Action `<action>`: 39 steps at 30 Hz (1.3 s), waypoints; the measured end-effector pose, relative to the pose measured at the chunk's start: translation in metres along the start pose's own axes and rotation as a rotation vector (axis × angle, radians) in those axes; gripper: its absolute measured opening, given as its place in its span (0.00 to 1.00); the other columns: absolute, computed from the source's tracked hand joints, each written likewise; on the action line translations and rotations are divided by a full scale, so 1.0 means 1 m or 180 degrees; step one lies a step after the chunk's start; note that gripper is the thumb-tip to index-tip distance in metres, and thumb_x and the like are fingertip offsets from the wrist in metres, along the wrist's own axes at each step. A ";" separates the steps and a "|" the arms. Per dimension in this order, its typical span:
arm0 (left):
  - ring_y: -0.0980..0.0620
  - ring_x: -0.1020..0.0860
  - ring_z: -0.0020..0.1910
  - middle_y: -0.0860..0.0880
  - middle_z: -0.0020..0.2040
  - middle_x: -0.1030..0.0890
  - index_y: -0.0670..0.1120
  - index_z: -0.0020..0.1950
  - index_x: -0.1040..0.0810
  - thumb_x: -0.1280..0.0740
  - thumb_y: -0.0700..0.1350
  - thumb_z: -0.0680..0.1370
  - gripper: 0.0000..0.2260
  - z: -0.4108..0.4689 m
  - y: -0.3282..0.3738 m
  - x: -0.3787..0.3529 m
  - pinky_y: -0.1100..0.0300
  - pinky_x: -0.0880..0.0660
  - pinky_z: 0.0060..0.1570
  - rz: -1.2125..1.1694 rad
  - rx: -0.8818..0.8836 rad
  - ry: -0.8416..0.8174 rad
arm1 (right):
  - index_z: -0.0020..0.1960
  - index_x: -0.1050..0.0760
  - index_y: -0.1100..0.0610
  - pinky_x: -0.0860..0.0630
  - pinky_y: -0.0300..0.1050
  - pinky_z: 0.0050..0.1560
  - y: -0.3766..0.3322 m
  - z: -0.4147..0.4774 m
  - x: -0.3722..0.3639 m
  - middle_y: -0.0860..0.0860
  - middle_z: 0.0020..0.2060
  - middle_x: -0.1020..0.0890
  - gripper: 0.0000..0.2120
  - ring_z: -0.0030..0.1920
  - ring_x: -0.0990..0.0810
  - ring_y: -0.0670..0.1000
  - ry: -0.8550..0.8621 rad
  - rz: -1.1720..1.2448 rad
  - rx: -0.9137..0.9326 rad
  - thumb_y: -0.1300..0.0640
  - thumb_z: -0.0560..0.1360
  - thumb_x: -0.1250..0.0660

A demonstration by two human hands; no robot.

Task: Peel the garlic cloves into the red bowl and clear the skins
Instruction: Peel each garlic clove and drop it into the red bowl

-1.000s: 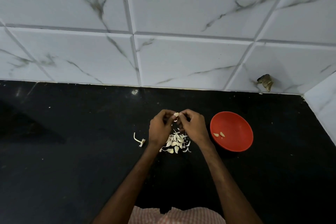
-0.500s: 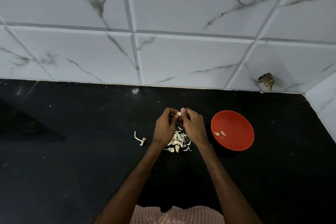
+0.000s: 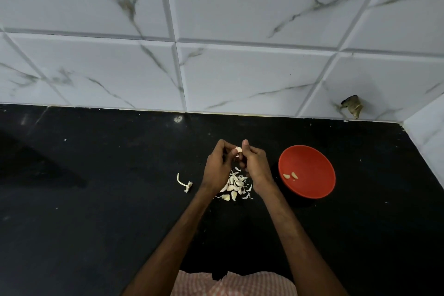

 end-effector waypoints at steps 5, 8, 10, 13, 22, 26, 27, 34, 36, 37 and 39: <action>0.56 0.16 0.43 0.51 0.42 0.15 0.41 0.48 0.25 0.32 0.42 0.81 0.05 -0.002 0.009 -0.003 0.62 0.22 0.44 -0.0177 -0.0006 -0.0020 | 0.39 0.24 0.57 0.34 0.32 0.27 0.004 0.000 0.002 0.45 0.25 0.28 0.19 0.25 0.29 0.39 0.0114 0.0258 -0.0162 0.49 0.84 0.40; 0.50 0.17 0.42 0.46 0.42 0.15 0.36 0.48 0.26 0.33 0.39 0.81 0.06 -0.001 0.017 -0.007 0.55 0.20 0.44 -0.0329 -0.0083 -0.0102 | 0.39 0.25 0.57 0.35 0.31 0.23 0.006 -0.003 0.000 0.44 0.23 0.29 0.19 0.23 0.30 0.39 0.0043 0.0663 -0.0395 0.50 0.84 0.40; 0.48 0.16 0.41 0.42 0.43 0.15 0.34 0.49 0.28 0.34 0.37 0.82 0.06 -0.001 0.020 -0.009 0.57 0.21 0.42 -0.0501 -0.0095 -0.0214 | 0.36 0.28 0.56 0.38 0.32 0.20 0.009 -0.006 -0.001 0.46 0.24 0.31 0.20 0.21 0.33 0.40 -0.0010 0.0767 -0.0559 0.49 0.84 0.40; 0.51 0.17 0.37 0.42 0.42 0.16 0.32 0.50 0.29 0.36 0.35 0.82 0.06 -0.002 0.020 -0.013 0.63 0.25 0.35 -0.0668 -0.0070 -0.0365 | 0.35 0.32 0.56 0.44 0.34 0.19 0.015 -0.008 -0.001 0.49 0.25 0.34 0.21 0.21 0.39 0.43 -0.0050 0.0881 -0.0775 0.48 0.84 0.40; 0.59 0.25 0.30 0.51 0.33 0.22 0.36 0.53 0.26 0.38 0.36 0.84 0.04 -0.001 0.006 -0.006 0.68 0.30 0.30 -0.0844 0.0129 -0.0280 | 0.35 0.29 0.55 0.43 0.34 0.20 0.009 -0.010 -0.003 0.47 0.25 0.30 0.21 0.21 0.37 0.42 -0.0270 0.0565 -0.0654 0.43 0.82 0.38; 0.59 0.27 0.30 0.53 0.32 0.23 0.43 0.55 0.24 0.39 0.38 0.84 0.05 0.002 -0.005 -0.002 0.66 0.32 0.30 -0.1021 0.0393 -0.0112 | 0.42 0.22 0.56 0.33 0.34 0.29 -0.007 -0.003 0.022 0.49 0.31 0.21 0.15 0.27 0.28 0.40 0.0227 0.0124 0.0184 0.51 0.84 0.39; 0.59 0.27 0.30 0.53 0.32 0.23 0.43 0.56 0.24 0.39 0.38 0.84 0.05 0.003 -0.006 -0.001 0.66 0.32 0.30 -0.1038 0.0424 -0.0088 | 0.45 0.21 0.55 0.31 0.36 0.32 -0.012 -0.003 0.025 0.49 0.34 0.19 0.12 0.31 0.25 0.41 0.0333 0.0090 0.0419 0.53 0.83 0.37; 0.62 0.30 0.27 0.55 0.30 0.25 0.38 0.57 0.24 0.40 0.40 0.85 0.07 0.001 0.002 -0.008 0.70 0.34 0.26 -0.1080 0.0613 -0.0274 | 0.49 0.24 0.49 0.24 0.35 0.49 -0.050 -0.010 0.013 0.42 0.44 0.19 0.10 0.47 0.20 0.43 -0.0035 -0.0116 0.1675 0.63 0.76 0.29; 0.61 0.32 0.27 0.54 0.31 0.26 0.38 0.58 0.24 0.40 0.41 0.85 0.08 -0.001 0.003 -0.007 0.68 0.36 0.26 -0.1085 0.0687 -0.0331 | 0.50 0.24 0.50 0.23 0.38 0.49 -0.053 -0.011 0.015 0.45 0.45 0.20 0.11 0.47 0.20 0.47 -0.0058 -0.0205 0.1849 0.64 0.75 0.28; 0.60 0.34 0.27 0.54 0.31 0.28 0.39 0.58 0.24 0.40 0.43 0.85 0.09 -0.002 0.003 -0.008 0.68 0.38 0.25 -0.1086 0.0768 -0.0385 | 0.50 0.24 0.50 0.22 0.42 0.49 -0.054 -0.011 0.015 0.48 0.45 0.20 0.12 0.47 0.20 0.49 -0.0048 -0.0285 0.1909 0.64 0.75 0.27; 0.59 0.37 0.26 0.53 0.31 0.30 0.41 0.57 0.23 0.39 0.45 0.85 0.08 -0.003 0.001 -0.010 0.67 0.41 0.24 -0.1144 0.0966 -0.0517 | 0.51 0.25 0.51 0.20 0.47 0.49 -0.057 -0.011 0.016 0.51 0.44 0.21 0.13 0.46 0.20 0.50 -0.0003 -0.0450 0.1985 0.65 0.74 0.26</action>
Point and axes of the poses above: each hand's wrist, its own z-axis towards the middle knuckle, its own x-axis out of the back of the hand, y = z × x, the point moved 10 cm from there along z, towards the middle knuckle
